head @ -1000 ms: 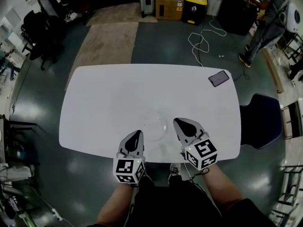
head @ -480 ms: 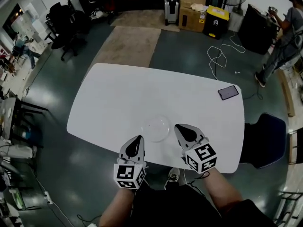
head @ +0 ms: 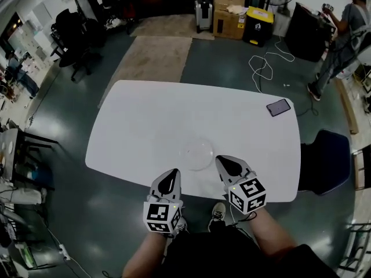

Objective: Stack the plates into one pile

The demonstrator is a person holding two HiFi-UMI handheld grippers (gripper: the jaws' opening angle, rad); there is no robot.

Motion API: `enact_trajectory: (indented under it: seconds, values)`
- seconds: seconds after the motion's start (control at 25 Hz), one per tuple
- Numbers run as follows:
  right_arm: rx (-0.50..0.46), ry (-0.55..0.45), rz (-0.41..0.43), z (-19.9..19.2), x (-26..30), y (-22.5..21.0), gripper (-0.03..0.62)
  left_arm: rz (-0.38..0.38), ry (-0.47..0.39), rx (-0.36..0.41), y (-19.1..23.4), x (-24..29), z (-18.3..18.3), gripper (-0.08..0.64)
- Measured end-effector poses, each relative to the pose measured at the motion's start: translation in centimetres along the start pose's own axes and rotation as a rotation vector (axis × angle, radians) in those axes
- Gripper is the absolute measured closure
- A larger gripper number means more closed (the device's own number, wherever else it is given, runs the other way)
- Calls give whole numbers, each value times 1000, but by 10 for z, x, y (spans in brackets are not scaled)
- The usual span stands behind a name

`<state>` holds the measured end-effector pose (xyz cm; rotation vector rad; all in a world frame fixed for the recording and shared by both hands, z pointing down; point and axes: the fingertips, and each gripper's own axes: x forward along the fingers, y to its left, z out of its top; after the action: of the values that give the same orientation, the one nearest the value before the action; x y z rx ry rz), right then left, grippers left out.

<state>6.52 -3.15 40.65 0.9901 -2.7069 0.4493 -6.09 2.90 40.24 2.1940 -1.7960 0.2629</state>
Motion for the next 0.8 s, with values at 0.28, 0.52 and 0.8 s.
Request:
enact_trajectory:
  seconds: [0.28, 0.52, 0.8]
  values:
    - [45, -6, -126, -12, -13, 36, 575, -123, 2, 19, 16, -21, 0, 543]
    - [58, -11, -214, -21, -30, 63, 575, -209, 6, 27, 22, -38, -3, 543]
    - [79, -34, -278, -23, -45, 94, 575, -285, 9, 58, 22, -64, 0, 543]
